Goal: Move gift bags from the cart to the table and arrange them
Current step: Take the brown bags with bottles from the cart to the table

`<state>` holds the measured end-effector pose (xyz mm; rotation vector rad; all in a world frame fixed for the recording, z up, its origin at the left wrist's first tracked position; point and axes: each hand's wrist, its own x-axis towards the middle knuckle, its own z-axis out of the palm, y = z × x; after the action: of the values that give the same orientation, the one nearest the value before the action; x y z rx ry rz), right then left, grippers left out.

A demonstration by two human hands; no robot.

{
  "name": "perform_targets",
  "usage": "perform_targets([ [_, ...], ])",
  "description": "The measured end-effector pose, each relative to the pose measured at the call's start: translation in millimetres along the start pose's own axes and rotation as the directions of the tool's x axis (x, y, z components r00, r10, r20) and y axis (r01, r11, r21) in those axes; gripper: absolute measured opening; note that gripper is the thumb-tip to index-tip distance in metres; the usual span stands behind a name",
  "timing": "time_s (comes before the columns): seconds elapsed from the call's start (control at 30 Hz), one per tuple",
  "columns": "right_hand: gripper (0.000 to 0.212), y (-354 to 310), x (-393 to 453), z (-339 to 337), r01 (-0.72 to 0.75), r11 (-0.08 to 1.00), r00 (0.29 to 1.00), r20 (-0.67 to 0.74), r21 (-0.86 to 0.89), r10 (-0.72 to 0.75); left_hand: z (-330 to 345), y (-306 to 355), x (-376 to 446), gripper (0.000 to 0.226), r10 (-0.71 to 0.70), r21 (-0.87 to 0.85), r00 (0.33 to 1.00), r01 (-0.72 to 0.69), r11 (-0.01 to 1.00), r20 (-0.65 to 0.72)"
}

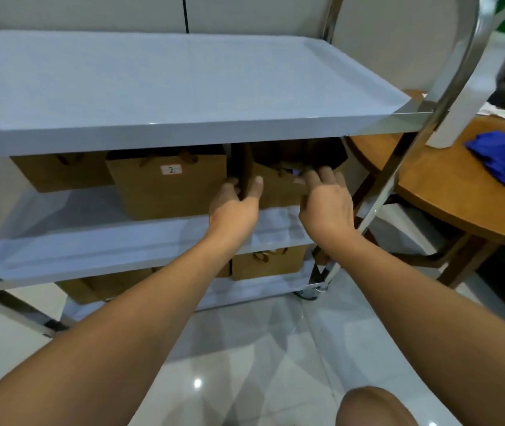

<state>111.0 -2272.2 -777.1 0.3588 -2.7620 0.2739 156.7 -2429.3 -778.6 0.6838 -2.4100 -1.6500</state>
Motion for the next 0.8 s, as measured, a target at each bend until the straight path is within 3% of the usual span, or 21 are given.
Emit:
perform_targets([
  [0.07,0.041,8.9,-12.4,1.4,0.036,0.999,0.998,-0.059,-0.005,-0.037,2.5,18.1,2.0,0.082,-0.171,-0.198,0.985,0.168,0.966,0.003],
  [0.13,0.024,19.8,-20.5,3.8,0.117,0.993,0.984,-0.136,-0.008,-0.117,8.9,28.0,9.2,0.086,-0.299,-0.257,0.954,0.295,0.92,0.027],
  [0.23,0.008,35.2,-35.1,5.5,0.264,0.964,0.934,-0.256,0.028,-0.248,19.4,29.5,10.3,0.047,-0.267,-0.184,0.964,0.265,0.947,0.011],
  [0.33,0.013,39.7,-49.7,3.4,0.325,0.938,0.915,-0.289,0.117,-0.282,22.0,21.5,15.1,0.026,-0.242,-0.058,0.968,0.238,0.969,-0.072],
  [0.37,0.019,36.3,-52.1,-0.3,0.304,0.943,0.934,-0.235,0.132,-0.268,22.3,21.7,15.3,0.025,-0.235,-0.025,0.967,0.234,0.972,-0.095],
  [0.43,0.036,27.7,-48.0,-7.5,0.154,0.98,0.986,0.037,0.129,-0.16,22.7,23.4,14.6,0.026,-0.235,0.056,0.967,0.241,0.969,-0.101],
  [0.5,0.05,19.4,-33.0,-12.9,-0.016,0.999,0.94,0.341,0.048,-0.001,21.4,25.6,9.3,0.026,-0.226,0.169,0.969,0.24,0.956,-0.095],
  [0.53,0.049,15.7,-25.4,-13.5,-0.035,0.999,0.905,0.425,0.019,0.023,20.1,28.2,4.2,0.025,-0.224,0.217,0.97,0.239,0.947,-0.09],
  [0.63,0.025,6.7,-17.6,-23.1,-0.024,1.0,0.835,0.55,0.015,0.012,15.1,33.1,-9.5,0.027,-0.239,0.249,0.968,0.249,0.936,-0.07],
  [0.73,0.016,9.3,-26.8,-41.8,-0.075,0.98,0.813,0.581,0.182,-0.045,5.3,42.5,-29.8,0.033,-0.294,0.247,0.954,0.299,0.922,-0.059],
  [0.8,0.014,10.9,-36.4,-60.1,-0.183,0.929,0.786,0.615,0.322,-0.058,-0.5,48.9,-40.5,0.039,-0.307,0.257,0.951,0.307,0.917,-0.04],
])
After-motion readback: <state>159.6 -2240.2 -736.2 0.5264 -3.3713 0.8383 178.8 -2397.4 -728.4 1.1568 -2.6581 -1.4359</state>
